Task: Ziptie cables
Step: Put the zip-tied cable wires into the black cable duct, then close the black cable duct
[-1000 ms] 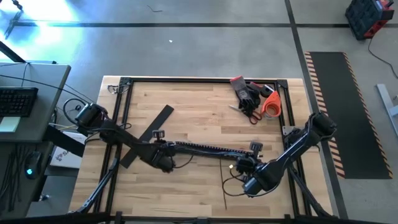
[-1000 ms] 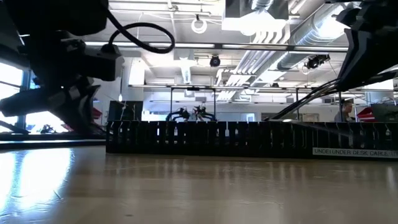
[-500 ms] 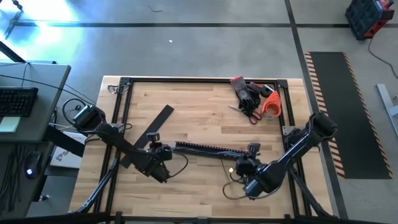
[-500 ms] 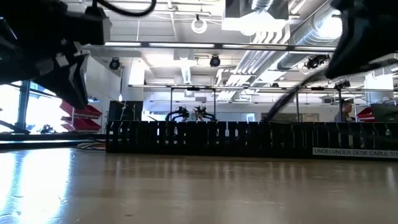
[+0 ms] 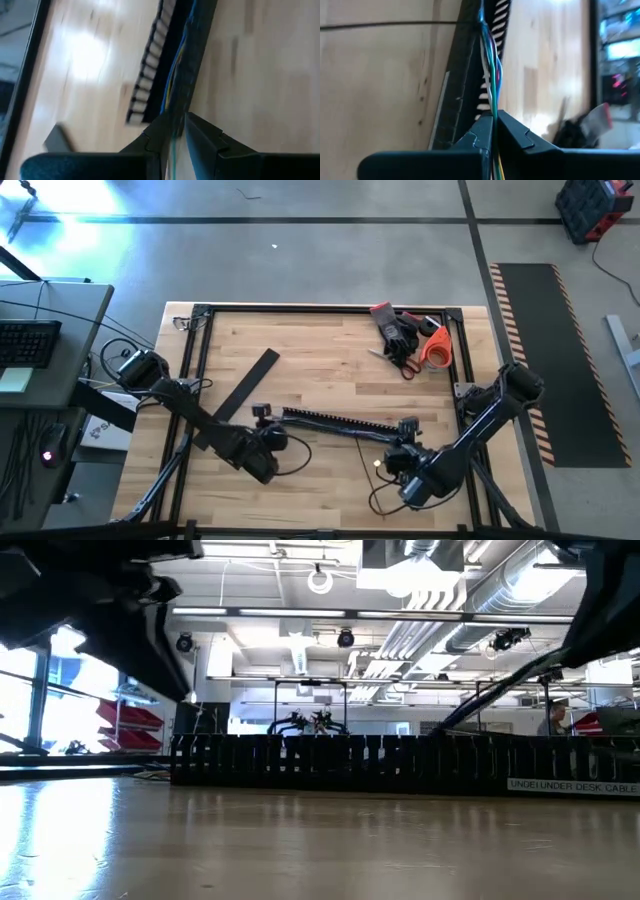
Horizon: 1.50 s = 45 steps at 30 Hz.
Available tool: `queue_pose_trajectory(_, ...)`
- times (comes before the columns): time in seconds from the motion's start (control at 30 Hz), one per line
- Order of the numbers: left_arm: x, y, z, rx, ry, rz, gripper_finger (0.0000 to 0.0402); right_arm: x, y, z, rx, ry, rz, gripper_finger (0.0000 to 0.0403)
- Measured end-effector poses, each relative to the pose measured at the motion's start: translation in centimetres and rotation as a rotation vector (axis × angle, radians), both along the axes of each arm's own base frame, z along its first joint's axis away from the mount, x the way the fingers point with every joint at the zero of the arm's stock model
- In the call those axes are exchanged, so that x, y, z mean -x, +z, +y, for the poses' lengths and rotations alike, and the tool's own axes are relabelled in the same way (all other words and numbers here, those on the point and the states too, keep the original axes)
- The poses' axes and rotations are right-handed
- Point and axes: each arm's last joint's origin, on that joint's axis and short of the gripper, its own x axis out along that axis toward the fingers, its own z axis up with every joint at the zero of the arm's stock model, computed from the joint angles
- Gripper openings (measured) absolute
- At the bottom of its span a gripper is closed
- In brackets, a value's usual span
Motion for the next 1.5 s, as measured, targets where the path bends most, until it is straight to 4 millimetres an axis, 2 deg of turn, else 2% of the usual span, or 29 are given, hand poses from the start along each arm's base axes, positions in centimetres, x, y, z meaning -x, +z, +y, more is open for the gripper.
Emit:
queue_pose_trajectory(0.27, -1.8, 0.5, -0.2, 0.049, -0.05, -0.115, 0.0046, -0.2, -0.1, -0.3, -0.066, -0.064, 0.024, 0.0007)
queue_pose_trajectory(0.67, -2.0, 0.6, -0.5, 0.097, -0.052, -0.139, 0.0046, 0.6, 0.0, -1.2, -0.046, -0.228, 0.012, 0.0141)
queue_pose_trajectory(0.8, -1.8, 0.5, -0.3, 0.138, 0.025, -0.158, 0.0046, 2.0, 0.4, -0.1, 0.034, -0.182, -0.124, 0.016)
queue_pose_trajectory(0.93, -0.2, 1.2, 0.7, 0.132, 0.185, -0.154, 0.0047, 3.9, 0.7, 1.7, 0.027, -0.141, -0.319, 0.0162)
queue_pose_trajectory(1.1, 2.7, 2.9, 3.3, 0.101, 0.427, -0.133, 0.0063, 5.4, 0.5, 3.9, -0.144, -0.15, -0.46, 0.0162)
queue_pose_trajectory(1.2, 3.8, 3.7, 4.8, 0.123, 0.519, -0.194, 0.0088, 5.3, 0.3, 5.6, -0.255, -0.124, -0.581, 0.0162)
queue_pose_trajectory(1.3, 5.2, 3.7, 6.8, 0.17, 0.619, -0.237, 0.0123, 4.8, -0.3, 7.4, -0.295, -0.049, -0.653, 0.0162)
queue_pose_trajectory(1.5, 8.7, 1.2, 10.6, 0.257, 0.802, -0.238, 0.0202, 3.2, -2.0, 9.5, -0.297, 0.05, -0.665, 0.0162)
